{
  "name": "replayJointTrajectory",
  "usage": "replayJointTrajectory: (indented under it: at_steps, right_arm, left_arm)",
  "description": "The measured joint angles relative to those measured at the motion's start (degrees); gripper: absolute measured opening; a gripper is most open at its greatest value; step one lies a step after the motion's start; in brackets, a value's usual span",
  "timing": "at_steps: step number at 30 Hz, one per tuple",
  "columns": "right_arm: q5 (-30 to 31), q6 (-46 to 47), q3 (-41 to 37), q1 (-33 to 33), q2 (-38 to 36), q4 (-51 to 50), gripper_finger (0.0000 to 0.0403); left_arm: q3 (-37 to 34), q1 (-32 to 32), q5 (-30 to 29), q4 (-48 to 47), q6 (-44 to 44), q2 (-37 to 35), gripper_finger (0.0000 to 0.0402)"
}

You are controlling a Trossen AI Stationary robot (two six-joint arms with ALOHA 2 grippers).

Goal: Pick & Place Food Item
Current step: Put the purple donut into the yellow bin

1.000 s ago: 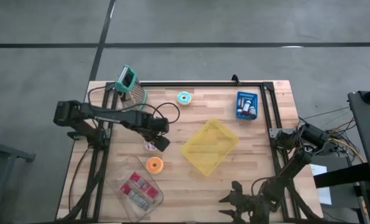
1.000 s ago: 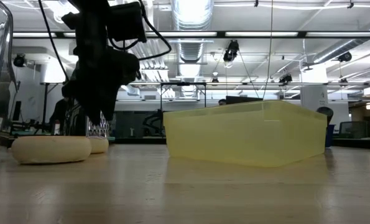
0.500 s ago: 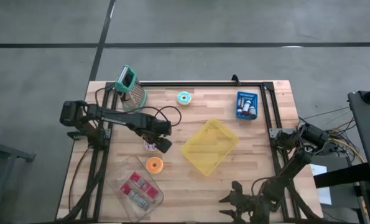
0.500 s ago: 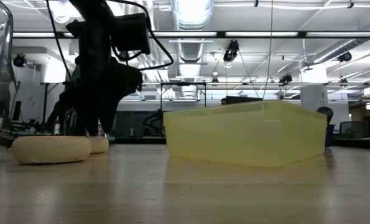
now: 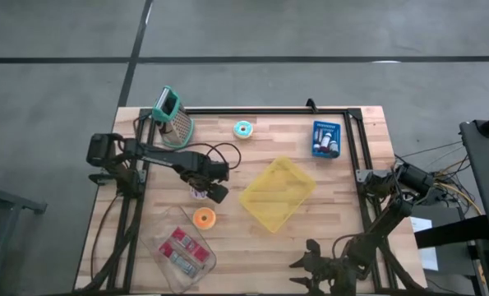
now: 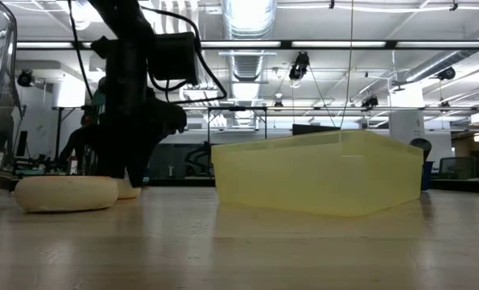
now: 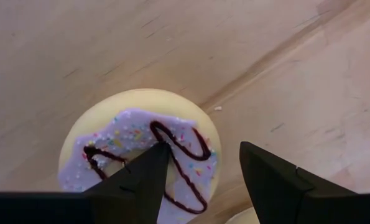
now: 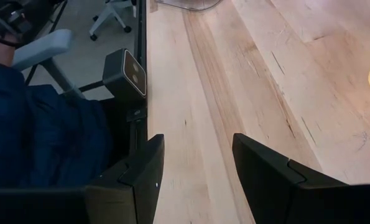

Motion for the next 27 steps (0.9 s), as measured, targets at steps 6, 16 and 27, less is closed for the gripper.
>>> replayJointTrajectory:
  at_steps: [6,16,27]
  right_arm:
    - [0.0,0.0,0.0,0.0,0.0,0.0,0.0187]
    - [0.0,0.0,0.0,0.0,0.0,0.0,0.0187]
    - [0.0,0.0,0.0,0.0,0.0,0.0,0.0187]
  left_arm:
    - [0.0,0.0,-0.2,0.1,-0.2,0.5,0.0206]
    - [0.0,0.0,-0.9,-0.1,0.4,0.5,0.0146]
    - [0.0,0.0,-1.7,-0.2,1.1,0.5,0.0063]
